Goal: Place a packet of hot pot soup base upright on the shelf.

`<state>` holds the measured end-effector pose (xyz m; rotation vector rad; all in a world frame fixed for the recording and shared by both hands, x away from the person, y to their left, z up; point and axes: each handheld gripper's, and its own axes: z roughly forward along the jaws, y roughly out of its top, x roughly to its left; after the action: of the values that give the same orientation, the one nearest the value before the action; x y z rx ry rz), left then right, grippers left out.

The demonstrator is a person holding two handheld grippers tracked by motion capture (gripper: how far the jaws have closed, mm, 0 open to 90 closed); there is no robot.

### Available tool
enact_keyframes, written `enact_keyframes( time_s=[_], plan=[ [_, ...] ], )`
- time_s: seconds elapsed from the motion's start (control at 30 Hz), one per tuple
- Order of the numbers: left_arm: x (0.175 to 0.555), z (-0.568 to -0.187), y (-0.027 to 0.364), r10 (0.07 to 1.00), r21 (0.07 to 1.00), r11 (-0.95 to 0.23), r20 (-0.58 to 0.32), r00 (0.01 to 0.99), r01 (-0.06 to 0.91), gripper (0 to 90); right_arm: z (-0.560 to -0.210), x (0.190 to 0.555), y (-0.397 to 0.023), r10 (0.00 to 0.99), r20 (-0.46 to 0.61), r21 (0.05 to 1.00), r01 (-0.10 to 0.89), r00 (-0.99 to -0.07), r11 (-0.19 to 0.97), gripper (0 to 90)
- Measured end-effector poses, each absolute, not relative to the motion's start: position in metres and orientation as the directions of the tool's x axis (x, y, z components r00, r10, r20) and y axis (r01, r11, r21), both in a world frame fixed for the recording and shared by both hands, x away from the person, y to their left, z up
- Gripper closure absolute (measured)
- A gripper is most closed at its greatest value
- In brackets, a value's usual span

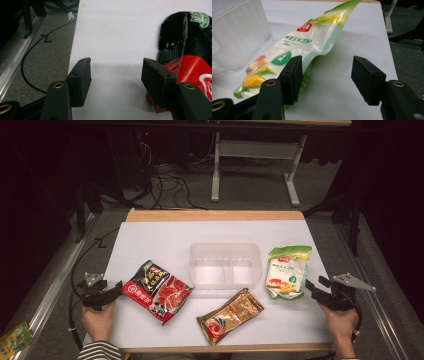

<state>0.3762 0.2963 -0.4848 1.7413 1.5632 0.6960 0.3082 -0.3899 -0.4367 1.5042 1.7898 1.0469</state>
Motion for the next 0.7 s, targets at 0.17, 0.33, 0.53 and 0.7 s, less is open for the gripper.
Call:
enact_keyframes(
  time_s=[0.17, 0.33, 0.53, 0.7],
  plan=[
    [0.377, -0.485, 0.297, 0.989, 0.782, -0.038, -0.059, 0.135, 0.622, 40.9, -0.430, 0.324, -0.386, 0.973, 0.060, 0.835, 0.546, -0.223, 0.074, 38.9],
    [0.376, -0.485, 0.296, 0.989, 0.782, -0.040, -0.056, 0.134, 0.622, 41.0, -0.425, 0.336, -0.384, 0.973, 0.059, 0.828, 0.556, -0.223, 0.077, 38.7],
    [0.376, -0.485, 0.296, 0.989, 0.783, -0.042, -0.054, 0.135, 0.621, 41.0, -0.423, 0.354, -0.384, 0.975, 0.069, 0.808, 0.585, -0.210, 0.069, 37.7],
    [0.376, -0.485, 0.296, 0.989, 0.781, -0.042, -0.055, 0.135, 0.623, 41.2, -0.425, 0.366, -0.384, 0.975, 0.071, 0.788, 0.610, -0.211, 0.075, 36.9]
  ],
)
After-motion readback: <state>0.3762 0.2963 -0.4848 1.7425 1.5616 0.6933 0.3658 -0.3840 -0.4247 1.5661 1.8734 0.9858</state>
